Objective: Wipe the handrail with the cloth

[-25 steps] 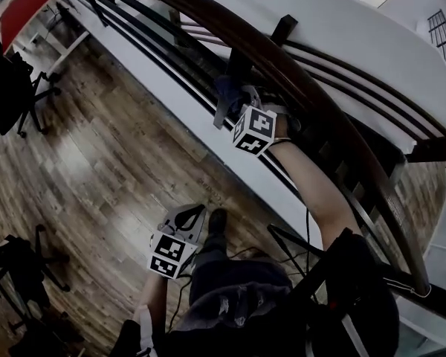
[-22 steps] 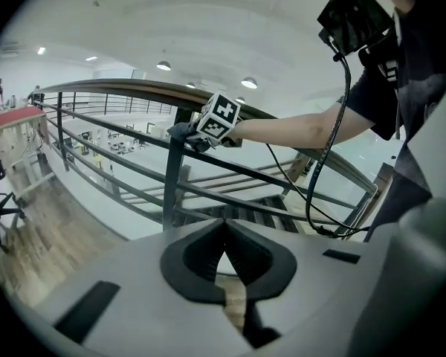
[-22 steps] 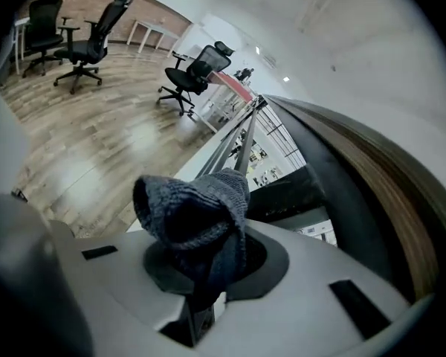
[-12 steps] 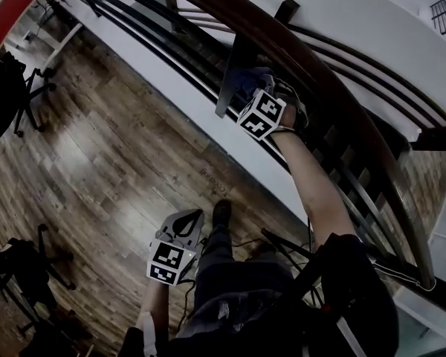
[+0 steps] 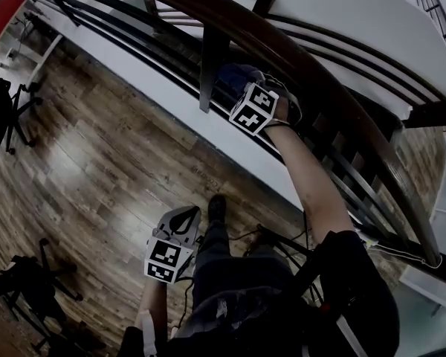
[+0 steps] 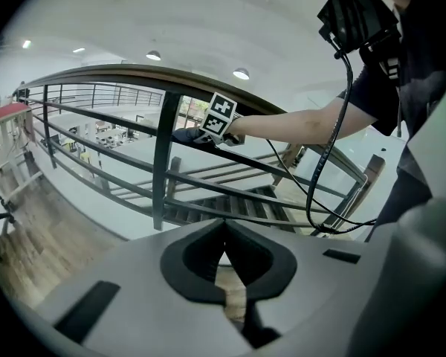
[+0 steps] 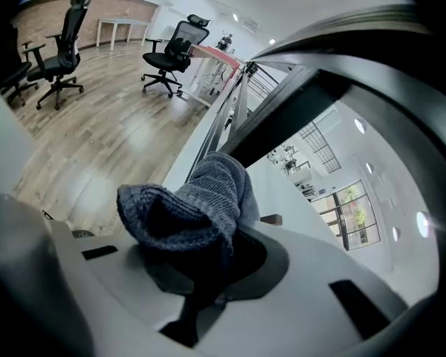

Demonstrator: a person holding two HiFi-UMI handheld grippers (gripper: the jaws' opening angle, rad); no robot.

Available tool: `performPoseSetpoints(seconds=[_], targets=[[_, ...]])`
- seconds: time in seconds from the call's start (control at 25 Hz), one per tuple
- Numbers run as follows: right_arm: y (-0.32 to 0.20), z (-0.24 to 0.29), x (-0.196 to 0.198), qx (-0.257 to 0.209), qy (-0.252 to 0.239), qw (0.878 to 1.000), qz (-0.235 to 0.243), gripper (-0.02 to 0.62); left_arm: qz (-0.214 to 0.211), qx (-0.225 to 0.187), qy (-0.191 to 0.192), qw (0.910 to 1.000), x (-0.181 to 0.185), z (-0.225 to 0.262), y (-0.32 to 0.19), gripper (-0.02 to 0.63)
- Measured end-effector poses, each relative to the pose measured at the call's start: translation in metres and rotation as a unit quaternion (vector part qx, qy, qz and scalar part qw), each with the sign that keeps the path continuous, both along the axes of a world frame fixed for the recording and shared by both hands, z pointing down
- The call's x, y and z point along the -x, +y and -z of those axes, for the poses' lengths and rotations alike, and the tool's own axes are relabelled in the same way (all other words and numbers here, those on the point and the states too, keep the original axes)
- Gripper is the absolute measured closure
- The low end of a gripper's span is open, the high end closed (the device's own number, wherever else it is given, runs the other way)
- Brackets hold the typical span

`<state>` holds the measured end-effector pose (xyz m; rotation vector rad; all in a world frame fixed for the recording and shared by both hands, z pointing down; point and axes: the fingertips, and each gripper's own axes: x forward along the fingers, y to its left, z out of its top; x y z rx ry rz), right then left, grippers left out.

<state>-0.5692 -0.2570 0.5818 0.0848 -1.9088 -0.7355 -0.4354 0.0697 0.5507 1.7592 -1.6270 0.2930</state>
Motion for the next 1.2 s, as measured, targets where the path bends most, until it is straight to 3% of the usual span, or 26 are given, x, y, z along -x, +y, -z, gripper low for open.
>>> performPoseSetpoints(seconds=[0.28,0.48,0.6,0.84,1.08,1.2], targets=[[-0.015,-0.004,-0.064,0.035,-0.018,0.998,-0.041,0.557,-0.066,-0.008,-0.015,0.9977,-0.035,0.01,-0.04,0.598],[-0.019,-0.005,-0.141,0.046,-0.031,0.997,-0.059,0.557,-0.121,-0.002,-0.034,0.9921,-0.082,0.013,-0.068,0.598],[-0.026,-0.008,-0.193,0.058,-0.04,0.993,-0.093,0.557,-0.166,0.006,-0.056,0.9844,-0.103,0.016,-0.096,0.598],[-0.038,-0.008,-0.305,0.07,-0.065,0.984,-0.151,0.557,-0.26,-0.008,-0.094,0.961,-0.17,0.033,-0.157,0.598],[-0.053,-0.003,-0.442,0.073,-0.086,0.969,-0.218,0.557,-0.359,-0.025,-0.118,0.9255,-0.284,0.053,-0.191,0.598],[-0.059,0.0,-0.521,0.069,-0.104,0.956,-0.265,0.557,-0.404,-0.023,-0.119,0.9068,-0.343,0.055,-0.196,0.598]])
